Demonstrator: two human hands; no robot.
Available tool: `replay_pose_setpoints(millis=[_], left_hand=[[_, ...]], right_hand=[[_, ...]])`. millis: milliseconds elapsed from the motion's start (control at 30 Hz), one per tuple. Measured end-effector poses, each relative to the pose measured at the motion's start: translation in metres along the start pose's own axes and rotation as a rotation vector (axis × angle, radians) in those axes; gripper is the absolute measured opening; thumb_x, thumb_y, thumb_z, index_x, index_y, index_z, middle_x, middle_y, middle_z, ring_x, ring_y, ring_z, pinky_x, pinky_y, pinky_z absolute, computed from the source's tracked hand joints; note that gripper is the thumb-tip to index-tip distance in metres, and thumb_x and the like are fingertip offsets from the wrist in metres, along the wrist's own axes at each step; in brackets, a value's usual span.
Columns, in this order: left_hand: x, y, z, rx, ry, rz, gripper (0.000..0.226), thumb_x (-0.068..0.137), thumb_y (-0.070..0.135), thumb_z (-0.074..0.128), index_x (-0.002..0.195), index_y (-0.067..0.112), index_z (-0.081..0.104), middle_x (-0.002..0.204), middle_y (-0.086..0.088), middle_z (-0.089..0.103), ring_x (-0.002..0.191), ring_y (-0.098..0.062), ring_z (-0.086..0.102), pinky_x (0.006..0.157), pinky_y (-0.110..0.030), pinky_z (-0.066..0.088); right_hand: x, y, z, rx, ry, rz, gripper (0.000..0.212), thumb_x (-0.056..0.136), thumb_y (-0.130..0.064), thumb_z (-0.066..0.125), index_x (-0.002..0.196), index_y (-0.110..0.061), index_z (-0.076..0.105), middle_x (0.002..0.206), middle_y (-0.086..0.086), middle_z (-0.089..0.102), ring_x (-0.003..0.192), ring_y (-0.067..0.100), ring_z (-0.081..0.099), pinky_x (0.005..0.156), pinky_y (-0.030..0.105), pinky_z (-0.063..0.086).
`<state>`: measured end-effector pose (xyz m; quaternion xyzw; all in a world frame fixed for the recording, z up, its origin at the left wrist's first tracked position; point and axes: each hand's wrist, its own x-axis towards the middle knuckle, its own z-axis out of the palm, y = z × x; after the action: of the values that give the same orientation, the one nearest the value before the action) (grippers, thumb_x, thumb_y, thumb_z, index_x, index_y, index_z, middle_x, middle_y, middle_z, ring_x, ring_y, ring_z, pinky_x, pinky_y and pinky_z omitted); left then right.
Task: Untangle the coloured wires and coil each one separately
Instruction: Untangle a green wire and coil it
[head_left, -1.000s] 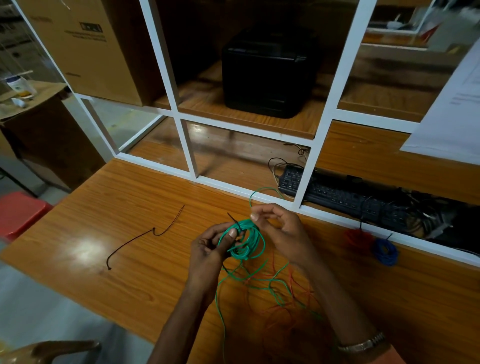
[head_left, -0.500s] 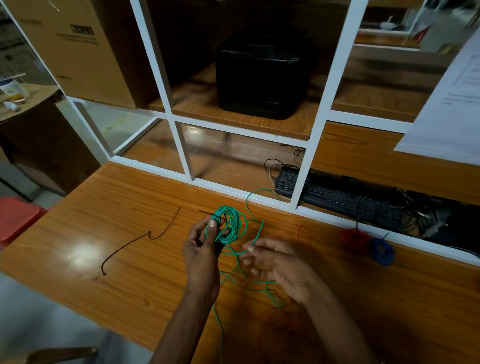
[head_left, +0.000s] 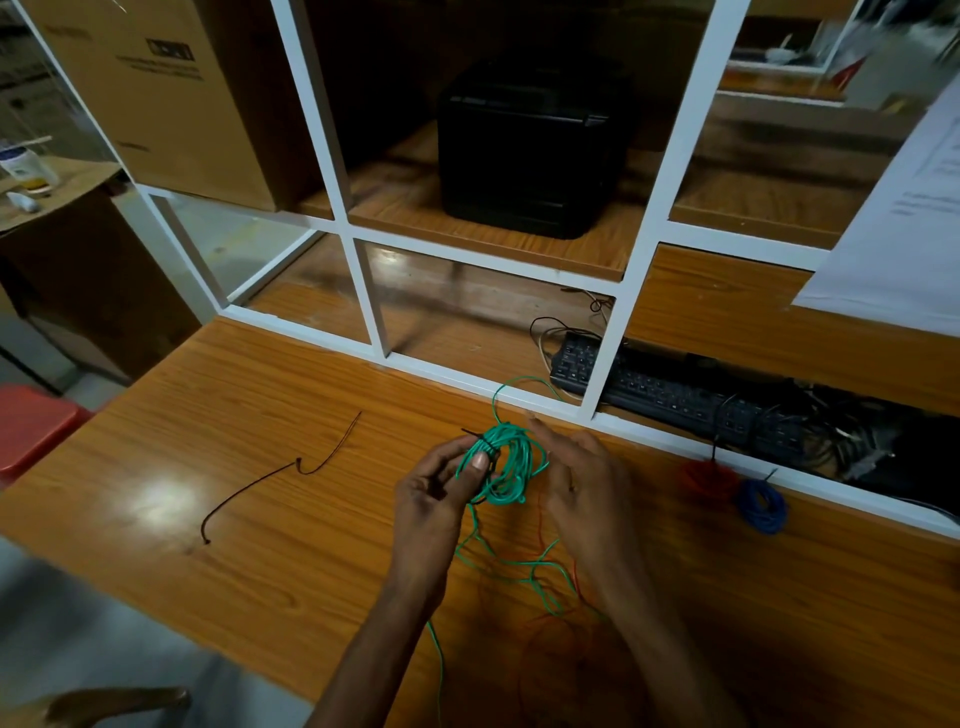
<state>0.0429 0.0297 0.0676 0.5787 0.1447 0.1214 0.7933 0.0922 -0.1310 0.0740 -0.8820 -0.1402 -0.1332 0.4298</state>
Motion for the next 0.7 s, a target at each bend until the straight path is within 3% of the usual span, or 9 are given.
replay_pose_setpoints(millis=[167, 333, 433, 500, 600, 700], left_hand=[[-0.004, 0.002, 0.005, 0.062, -0.02, 0.053, 0.018, 0.095, 0.0, 0.07, 0.112, 0.004, 0.075, 0.095, -0.007, 0.081, 0.089, -0.013, 0.074, 0.08, -0.025, 0.058], [-0.003, -0.002, 0.003, -0.013, 0.044, 0.044, 0.014, 0.098, 0.012, 0.073, 0.111, 0.009, 0.076, 0.091, -0.019, 0.066, 0.092, -0.028, 0.06, 0.087, -0.045, 0.052], [-0.002, -0.004, 0.001, -0.035, 0.062, 0.035, 0.017, 0.096, 0.017, 0.075, 0.112, 0.009, 0.075, 0.09, -0.016, 0.061, 0.091, -0.029, 0.055, 0.087, -0.05, 0.049], [-0.004, -0.006, 0.002, -0.016, 0.066, 0.041, 0.017, 0.097, 0.012, 0.072, 0.112, 0.005, 0.073, 0.089, -0.013, 0.068, 0.088, -0.025, 0.061, 0.084, -0.046, 0.051], [-0.007, -0.003, 0.003, 0.058, 0.055, 0.059, 0.018, 0.097, 0.01, 0.071, 0.113, 0.003, 0.072, 0.091, -0.006, 0.076, 0.081, -0.013, 0.069, 0.074, -0.034, 0.055], [-0.007, -0.003, 0.002, 0.11, 0.043, 0.064, 0.017, 0.095, 0.008, 0.073, 0.112, 0.005, 0.072, 0.101, -0.01, 0.078, 0.085, -0.018, 0.073, 0.073, -0.031, 0.058]], right_hand=[[0.002, -0.003, 0.0, -0.07, 0.062, -0.065, 0.065, 0.088, 0.005, 0.051, 0.136, -0.036, 0.066, 0.098, -0.008, 0.054, 0.081, 0.014, 0.059, 0.066, 0.041, 0.055], [0.003, -0.007, -0.001, 0.164, 0.142, 0.023, 0.05, 0.099, 0.0, 0.052, 0.129, -0.035, 0.071, 0.097, -0.015, 0.062, 0.082, 0.008, 0.064, 0.067, 0.027, 0.054], [0.002, -0.01, -0.003, 0.174, 0.11, -0.001, 0.042, 0.098, -0.002, 0.061, 0.123, -0.033, 0.075, 0.094, -0.013, 0.063, 0.08, 0.007, 0.063, 0.063, 0.017, 0.046], [0.0, -0.01, -0.004, 0.095, 0.066, -0.048, 0.04, 0.095, -0.003, 0.062, 0.12, -0.031, 0.076, 0.091, -0.012, 0.059, 0.077, 0.008, 0.061, 0.06, 0.021, 0.047], [-0.002, -0.009, -0.002, -0.037, -0.011, -0.07, 0.038, 0.094, -0.015, 0.056, 0.125, -0.027, 0.074, 0.087, -0.012, 0.049, 0.073, 0.009, 0.056, 0.059, 0.038, 0.052], [-0.004, -0.012, -0.001, -0.094, -0.102, -0.079, 0.042, 0.097, -0.025, 0.048, 0.133, -0.025, 0.069, 0.088, -0.011, 0.043, 0.072, 0.01, 0.052, 0.061, 0.043, 0.051]])
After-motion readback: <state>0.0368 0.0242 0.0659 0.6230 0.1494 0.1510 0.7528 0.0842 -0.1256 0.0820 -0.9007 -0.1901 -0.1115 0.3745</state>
